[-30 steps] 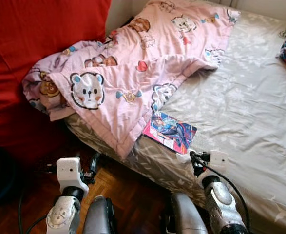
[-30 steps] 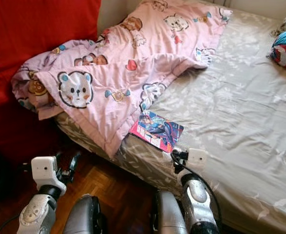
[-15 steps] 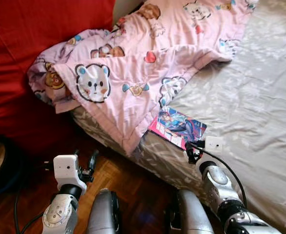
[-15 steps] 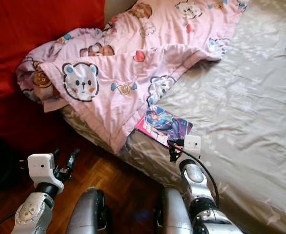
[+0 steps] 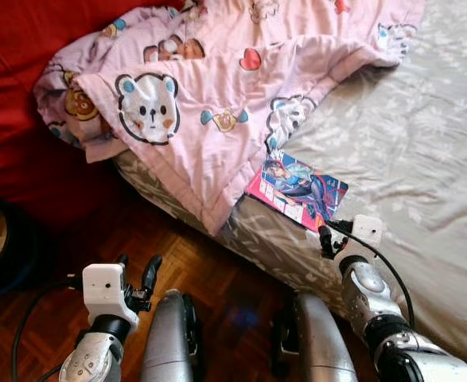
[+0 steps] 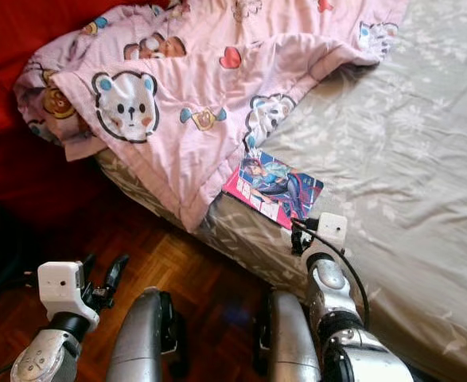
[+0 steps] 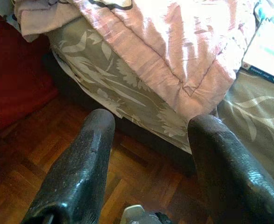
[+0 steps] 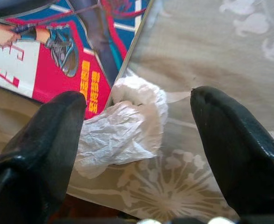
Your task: Clean up the room
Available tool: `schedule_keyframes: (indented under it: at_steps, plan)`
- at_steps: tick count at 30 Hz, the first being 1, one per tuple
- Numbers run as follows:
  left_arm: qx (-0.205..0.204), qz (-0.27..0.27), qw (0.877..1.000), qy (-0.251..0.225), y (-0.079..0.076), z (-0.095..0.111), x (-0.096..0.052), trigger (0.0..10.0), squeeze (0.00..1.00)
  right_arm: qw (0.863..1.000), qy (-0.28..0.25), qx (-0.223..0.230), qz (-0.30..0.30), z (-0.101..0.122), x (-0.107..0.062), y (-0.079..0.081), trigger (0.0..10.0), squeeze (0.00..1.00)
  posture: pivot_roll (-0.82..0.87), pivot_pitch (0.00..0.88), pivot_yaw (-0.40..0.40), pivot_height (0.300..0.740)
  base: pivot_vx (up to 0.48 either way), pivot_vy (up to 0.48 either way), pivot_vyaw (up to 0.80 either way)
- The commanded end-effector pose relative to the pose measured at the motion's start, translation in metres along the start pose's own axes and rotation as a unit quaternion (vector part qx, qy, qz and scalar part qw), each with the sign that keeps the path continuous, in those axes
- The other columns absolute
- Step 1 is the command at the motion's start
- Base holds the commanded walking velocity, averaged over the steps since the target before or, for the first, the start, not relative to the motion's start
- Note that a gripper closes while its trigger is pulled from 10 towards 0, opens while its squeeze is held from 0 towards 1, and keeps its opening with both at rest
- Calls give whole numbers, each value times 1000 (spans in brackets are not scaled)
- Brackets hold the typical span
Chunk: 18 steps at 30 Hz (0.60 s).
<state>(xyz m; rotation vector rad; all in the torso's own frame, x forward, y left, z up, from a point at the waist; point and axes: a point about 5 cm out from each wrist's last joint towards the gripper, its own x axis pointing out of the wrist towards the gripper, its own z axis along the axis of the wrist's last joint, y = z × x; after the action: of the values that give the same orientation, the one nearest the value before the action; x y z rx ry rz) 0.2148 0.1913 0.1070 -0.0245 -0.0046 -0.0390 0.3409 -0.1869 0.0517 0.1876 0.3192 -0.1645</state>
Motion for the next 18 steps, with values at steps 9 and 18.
schedule_keyframes:
  at_steps: [9,18]
  plan:
    - [1,3,1000,13,-1,8,-9,10000,0,999,12,38,-9,-2,1,-1,10000,0,110,520,43,617,0,0,0]
    - [1,4,1000,15,-4,12,-9,10000,0,999,21,34,-12,-8,-1,-6,0,0,105,514,39,617,0,0,0]
